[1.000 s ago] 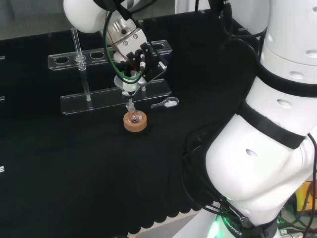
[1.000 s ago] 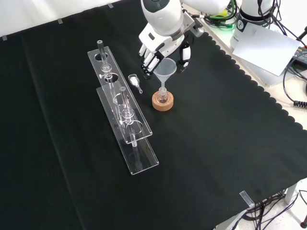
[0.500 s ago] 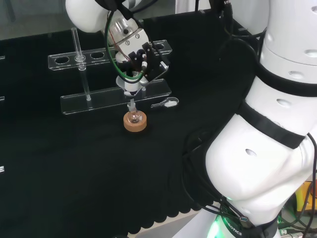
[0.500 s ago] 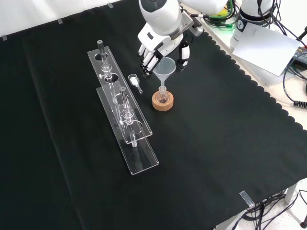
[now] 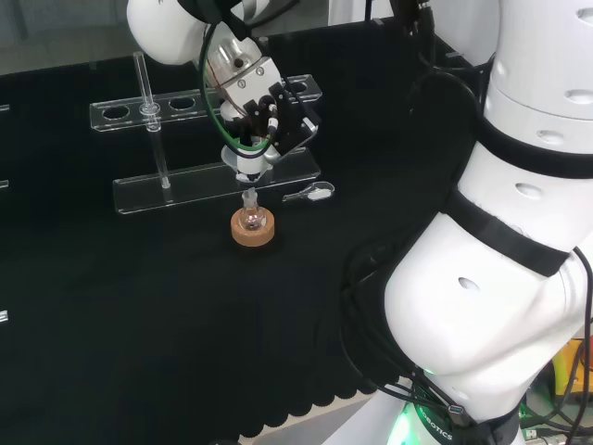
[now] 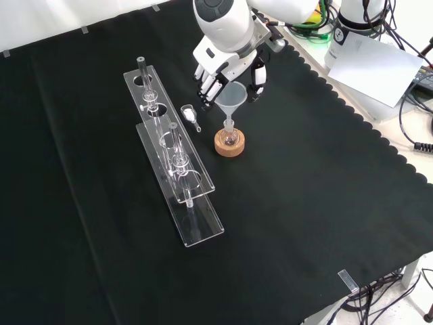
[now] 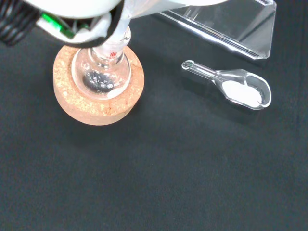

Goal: Place the funnel on the round-bottom flask.

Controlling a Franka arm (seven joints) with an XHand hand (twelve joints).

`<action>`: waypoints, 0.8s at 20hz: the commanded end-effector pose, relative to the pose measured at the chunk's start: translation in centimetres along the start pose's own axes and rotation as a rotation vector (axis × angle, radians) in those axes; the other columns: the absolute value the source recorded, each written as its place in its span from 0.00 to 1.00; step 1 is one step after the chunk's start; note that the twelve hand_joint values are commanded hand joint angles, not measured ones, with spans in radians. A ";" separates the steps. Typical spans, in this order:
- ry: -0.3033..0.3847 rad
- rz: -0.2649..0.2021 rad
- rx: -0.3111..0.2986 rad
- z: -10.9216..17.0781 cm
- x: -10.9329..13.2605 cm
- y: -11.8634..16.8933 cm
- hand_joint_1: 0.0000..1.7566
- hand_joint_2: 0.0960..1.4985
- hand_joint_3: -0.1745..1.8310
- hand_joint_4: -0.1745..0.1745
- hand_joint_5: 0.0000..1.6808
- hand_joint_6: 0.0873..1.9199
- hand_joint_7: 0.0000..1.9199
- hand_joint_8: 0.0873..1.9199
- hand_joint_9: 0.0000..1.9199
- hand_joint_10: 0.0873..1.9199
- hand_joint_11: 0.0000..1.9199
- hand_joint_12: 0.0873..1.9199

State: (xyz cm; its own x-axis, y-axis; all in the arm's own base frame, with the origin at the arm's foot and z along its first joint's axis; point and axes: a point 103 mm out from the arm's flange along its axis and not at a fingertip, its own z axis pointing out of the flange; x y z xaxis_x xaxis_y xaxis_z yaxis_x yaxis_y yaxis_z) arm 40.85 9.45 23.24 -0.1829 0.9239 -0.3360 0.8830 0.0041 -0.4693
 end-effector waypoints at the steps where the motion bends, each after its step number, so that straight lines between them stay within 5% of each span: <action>1: 0.007 -0.003 0.000 0.1 0.0 0.2 0.57 0.36 0.47 0.57 0.33 0.39 0.31 0.32 0.50 0.20 0.37 0.64; 16: -0.002 -0.006 0.003 1.2 0.2 0.9 0.57 0.36 0.47 0.56 0.32 0.39 0.31 0.32 0.50 0.20 0.37 0.64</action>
State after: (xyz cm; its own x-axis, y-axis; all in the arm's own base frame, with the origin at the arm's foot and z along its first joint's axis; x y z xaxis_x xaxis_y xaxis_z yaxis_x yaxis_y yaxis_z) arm 41.15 9.25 21.91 -0.1897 0.9239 -0.3322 0.8804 0.0103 -0.4741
